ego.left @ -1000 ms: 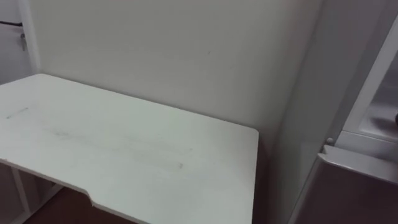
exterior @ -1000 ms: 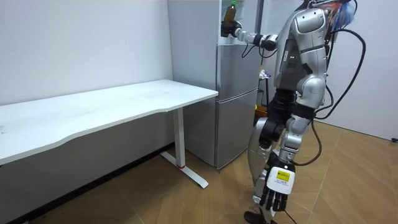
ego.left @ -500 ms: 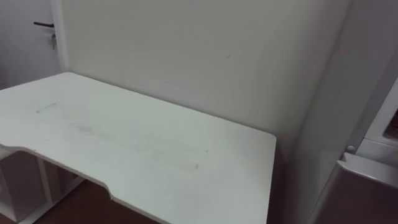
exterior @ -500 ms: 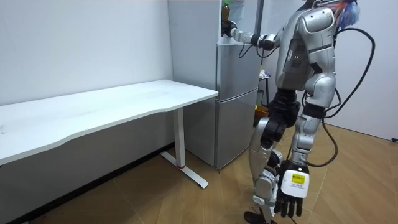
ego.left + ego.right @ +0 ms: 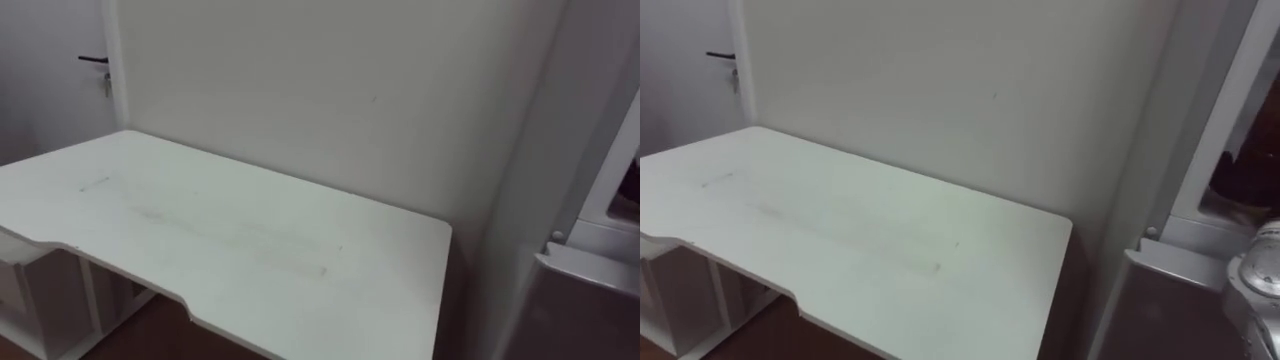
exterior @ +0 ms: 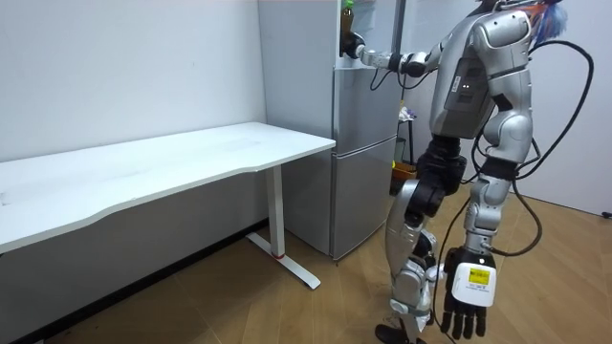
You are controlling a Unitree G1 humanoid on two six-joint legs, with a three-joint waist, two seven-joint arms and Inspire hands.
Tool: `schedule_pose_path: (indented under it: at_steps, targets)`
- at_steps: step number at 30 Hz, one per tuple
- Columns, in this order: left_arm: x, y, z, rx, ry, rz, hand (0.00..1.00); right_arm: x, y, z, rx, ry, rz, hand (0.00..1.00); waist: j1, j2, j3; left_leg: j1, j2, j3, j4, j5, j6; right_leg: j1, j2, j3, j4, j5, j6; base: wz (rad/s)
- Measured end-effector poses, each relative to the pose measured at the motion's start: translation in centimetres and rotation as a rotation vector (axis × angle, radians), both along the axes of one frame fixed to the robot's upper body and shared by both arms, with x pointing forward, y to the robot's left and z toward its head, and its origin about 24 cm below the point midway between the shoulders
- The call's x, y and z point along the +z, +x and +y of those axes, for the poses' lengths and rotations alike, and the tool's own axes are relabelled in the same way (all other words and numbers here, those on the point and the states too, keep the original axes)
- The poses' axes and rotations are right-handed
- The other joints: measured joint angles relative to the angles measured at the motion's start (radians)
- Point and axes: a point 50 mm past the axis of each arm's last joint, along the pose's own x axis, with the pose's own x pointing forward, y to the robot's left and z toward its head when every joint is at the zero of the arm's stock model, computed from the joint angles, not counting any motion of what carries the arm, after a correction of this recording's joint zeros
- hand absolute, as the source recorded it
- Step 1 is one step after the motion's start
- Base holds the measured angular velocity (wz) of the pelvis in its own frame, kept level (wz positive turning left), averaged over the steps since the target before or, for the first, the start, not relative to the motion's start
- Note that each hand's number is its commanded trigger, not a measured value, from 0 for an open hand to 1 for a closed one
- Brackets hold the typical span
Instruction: Put the bottle in the upper fridge
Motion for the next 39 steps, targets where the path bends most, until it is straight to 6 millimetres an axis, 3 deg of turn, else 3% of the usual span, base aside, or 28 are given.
schedule_pose_path:
  at_steps: [6,10,13,25,39]
  targets:
    - [0.0,0.6,0.1,-0.004,-0.007,-0.021,0.0,0.3,0.1,0.2,0.013,-0.033,-0.009,0.0,-0.009,0.001,-0.0032,-0.049,0.006,-0.004,0.035,-0.002,-0.002,-0.021,0.003,-0.019,0.0,0.007,-0.01,0.03]
    - [0.0,1.8,0.5,-0.009,-0.003,-0.05,0.0,0.8,0.3,0.3,0.019,-0.051,-0.032,0.0,-0.019,0.016,-0.0074,-0.084,0.009,-0.013,0.053,-0.001,-0.003,-0.044,0.005,-0.025,0.0,0.014,-0.014,0.08]
    - [0.1,2.5,0.6,-0.019,0.003,-0.074,0.0,1.0,0.5,0.2,0.036,-0.06,-0.037,0.0,-0.019,0.028,-0.0058,-0.086,0.009,-0.011,0.053,0.002,-0.005,-0.046,0.006,-0.023,-0.002,0.017,-0.014,0.0]
    - [0.5,4.8,0.7,-0.059,0.012,-0.17,0.0,1.4,0.7,0.3,0.087,-0.067,-0.042,0.0,-0.02,0.025,-0.0065,-0.11,0.016,-0.008,0.052,0.013,-0.014,-0.072,0.012,-0.021,-0.002,0.02,-0.015,-0.01]
    - [0.9,3.3,0.7,-0.059,0.013,-0.15,0.0,1.2,0.7,-0.6,0.176,0.041,-0.021,0.0,-0.018,0.018,-0.0117,-0.09,0.015,-0.004,0.046,0.016,-0.012,-0.061,0.014,-0.003,0.003,0.018,-0.015,-0.01]
